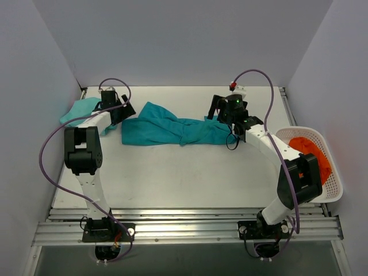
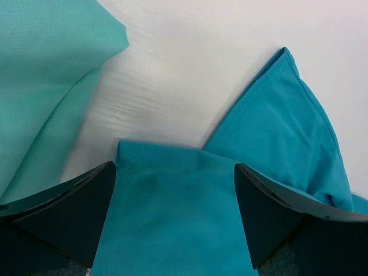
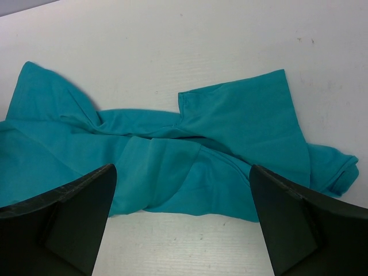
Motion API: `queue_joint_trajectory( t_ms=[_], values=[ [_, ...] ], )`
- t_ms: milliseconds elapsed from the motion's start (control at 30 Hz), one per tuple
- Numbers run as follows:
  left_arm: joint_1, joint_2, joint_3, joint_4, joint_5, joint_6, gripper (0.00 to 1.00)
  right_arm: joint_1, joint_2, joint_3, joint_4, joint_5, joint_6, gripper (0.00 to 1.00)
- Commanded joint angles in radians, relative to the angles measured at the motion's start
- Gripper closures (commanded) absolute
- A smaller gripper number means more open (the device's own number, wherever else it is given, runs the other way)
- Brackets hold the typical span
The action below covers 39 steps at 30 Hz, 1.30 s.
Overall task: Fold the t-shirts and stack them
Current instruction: Flatten the tshirt out
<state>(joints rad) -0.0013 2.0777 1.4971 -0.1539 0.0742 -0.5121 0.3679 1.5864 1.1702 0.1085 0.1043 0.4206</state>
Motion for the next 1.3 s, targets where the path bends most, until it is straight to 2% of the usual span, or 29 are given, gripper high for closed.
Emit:
queue_joint_trajectory(
  t_ms=[0,300,500,600,1067,1200,1267],
  values=[
    [-0.032,0.025,0.077,-0.029,-0.062,-0.009,0.07,0.005,0.001,0.022,0.011,0.034,0.003,0.05],
    [-0.034,0.065,0.107,-0.07,-0.16,0.007,0.09,0.005,0.017,0.026,0.011,0.035,0.003,0.05],
    [-0.019,-0.051,-0.02,0.014,-0.246,-0.003,0.1,0.005,0.032,0.025,0.014,0.037,0.001,0.05],
    [-0.017,-0.047,0.017,-0.024,-0.251,0.012,0.1,0.005,0.044,0.029,0.011,0.038,0.004,0.05],
    [-0.019,0.07,0.092,-0.047,-0.093,-0.022,0.11,0.005,0.058,0.034,0.007,0.052,0.004,0.05],
    [-0.022,0.099,0.127,-0.078,-0.093,-0.019,0.16,0.005,0.06,0.034,0.005,0.058,0.004,0.05],
    [-0.02,0.102,0.13,-0.078,-0.09,-0.017,0.26,0.005,0.06,0.034,0.003,0.063,0.004,0.05]
  ],
)
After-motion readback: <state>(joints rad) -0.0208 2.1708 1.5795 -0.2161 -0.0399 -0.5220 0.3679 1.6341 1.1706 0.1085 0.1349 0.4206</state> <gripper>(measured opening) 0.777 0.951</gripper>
